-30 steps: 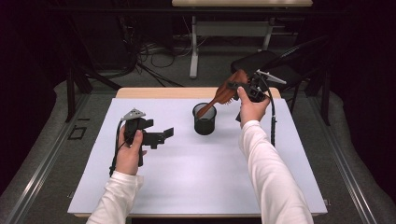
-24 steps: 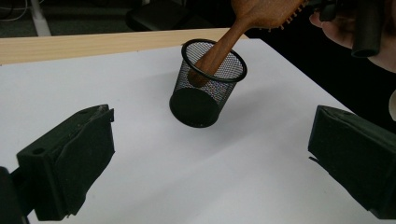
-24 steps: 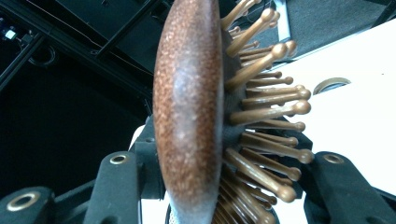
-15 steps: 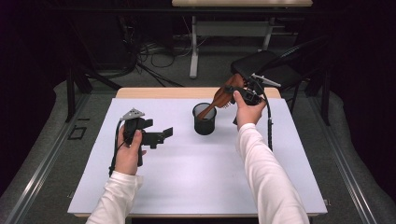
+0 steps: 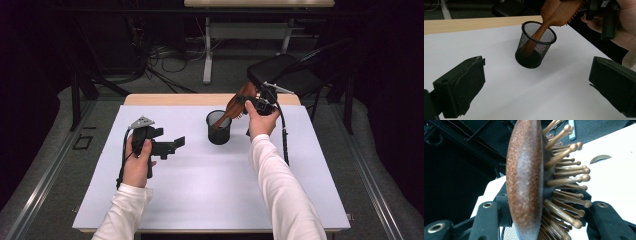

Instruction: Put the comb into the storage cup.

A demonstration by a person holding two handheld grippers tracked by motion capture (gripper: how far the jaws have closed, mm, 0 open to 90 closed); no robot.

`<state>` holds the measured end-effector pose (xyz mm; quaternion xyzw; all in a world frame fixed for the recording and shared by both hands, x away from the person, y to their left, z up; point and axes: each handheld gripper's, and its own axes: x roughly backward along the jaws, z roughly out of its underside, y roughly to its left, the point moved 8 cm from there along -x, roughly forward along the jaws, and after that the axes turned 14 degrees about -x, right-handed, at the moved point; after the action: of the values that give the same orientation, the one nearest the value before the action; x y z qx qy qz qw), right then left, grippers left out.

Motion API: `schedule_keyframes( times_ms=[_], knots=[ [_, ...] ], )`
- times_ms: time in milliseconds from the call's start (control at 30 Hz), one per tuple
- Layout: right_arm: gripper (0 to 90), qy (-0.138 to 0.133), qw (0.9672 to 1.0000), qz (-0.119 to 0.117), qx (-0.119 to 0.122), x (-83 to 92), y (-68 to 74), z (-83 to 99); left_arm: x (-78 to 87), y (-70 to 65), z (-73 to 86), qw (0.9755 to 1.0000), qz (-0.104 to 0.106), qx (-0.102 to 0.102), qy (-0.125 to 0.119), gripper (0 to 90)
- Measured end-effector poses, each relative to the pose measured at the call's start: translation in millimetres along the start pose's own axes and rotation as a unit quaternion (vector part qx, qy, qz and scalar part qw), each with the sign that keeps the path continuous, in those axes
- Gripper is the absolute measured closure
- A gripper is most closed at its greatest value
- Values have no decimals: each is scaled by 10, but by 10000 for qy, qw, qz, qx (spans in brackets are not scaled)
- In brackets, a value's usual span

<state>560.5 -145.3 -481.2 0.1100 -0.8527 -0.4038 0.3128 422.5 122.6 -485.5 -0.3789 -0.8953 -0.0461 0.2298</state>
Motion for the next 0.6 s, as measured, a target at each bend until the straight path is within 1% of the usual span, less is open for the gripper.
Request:
schedule_keyframes(
  times_ms=[33, 167, 233, 300, 333, 400, 600],
  knots=[
    [477, 36, 10000, 22, -2, 1, -5, 8, 1, 1, -1, 10000, 0, 0, -4, 4],
    [476, 39, 10000, 29, 37, -11, -32, 10, 1, 4, 0, 10000, 2, 4, -1, 4],
    [476, 44, 10000, 40, -22, -19, -41, 17, 1, 7, 1, 10000, -1, 3, 2, 4],
    [476, 56, 10000, 53, 13, -28, -59, 25, 0, 9, 2, 10000, -3, 1, 10, 4],
    [476, 62, 10000, 63, -27, -32, -58, 32, -2, 9, 4, 10000, -1, 4, 14, 4],
    [476, 60, 10000, 70, 21, -44, -75, 39, -7, 11, 7, 10000, -8, 17, 12, 4],
    [475, 58, 9999, 88, 54, -59, -78, 53, -15, 18, 20, 10000, -16, 35, 30, 4]
  ],
)
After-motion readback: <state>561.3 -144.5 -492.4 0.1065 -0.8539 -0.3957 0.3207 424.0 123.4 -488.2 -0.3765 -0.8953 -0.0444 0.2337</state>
